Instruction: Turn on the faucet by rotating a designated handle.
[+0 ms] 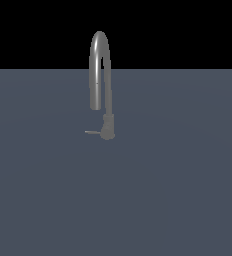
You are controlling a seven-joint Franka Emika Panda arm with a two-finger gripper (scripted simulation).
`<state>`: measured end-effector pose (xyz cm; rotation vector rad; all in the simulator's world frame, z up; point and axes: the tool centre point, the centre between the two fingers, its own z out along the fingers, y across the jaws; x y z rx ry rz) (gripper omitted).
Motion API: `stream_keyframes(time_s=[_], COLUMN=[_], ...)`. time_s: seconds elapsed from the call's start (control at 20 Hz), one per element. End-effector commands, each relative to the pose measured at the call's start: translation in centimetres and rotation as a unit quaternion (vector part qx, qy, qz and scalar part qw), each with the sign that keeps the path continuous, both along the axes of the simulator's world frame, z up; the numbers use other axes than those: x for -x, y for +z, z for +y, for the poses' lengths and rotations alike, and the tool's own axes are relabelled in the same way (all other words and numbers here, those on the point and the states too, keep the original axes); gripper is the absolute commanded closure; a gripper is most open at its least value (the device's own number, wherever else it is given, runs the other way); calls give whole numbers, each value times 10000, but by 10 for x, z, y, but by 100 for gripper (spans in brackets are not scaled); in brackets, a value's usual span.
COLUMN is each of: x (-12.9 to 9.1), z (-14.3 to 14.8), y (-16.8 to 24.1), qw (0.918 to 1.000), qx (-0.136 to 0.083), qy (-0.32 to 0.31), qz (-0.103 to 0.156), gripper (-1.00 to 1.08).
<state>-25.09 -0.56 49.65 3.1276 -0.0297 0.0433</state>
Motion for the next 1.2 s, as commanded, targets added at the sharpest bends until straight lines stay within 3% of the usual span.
stream_keyframes(time_s=[0.0, 0.35, 0.7, 0.9, 1.15], x=[0, -9, -34, -52, -74], z=[0, 6, 23, 38, 59], y=[0, -5, -20, -34, -56], qw=[10000, 9994, 9912, 9776, 9482], qx=[0, 242, 928, 1476, 2228], qy=[0, 245, 943, 1499, 2264], qz=[0, 12, 45, 70, 103], gripper=[108, 108, 108, 108, 108])
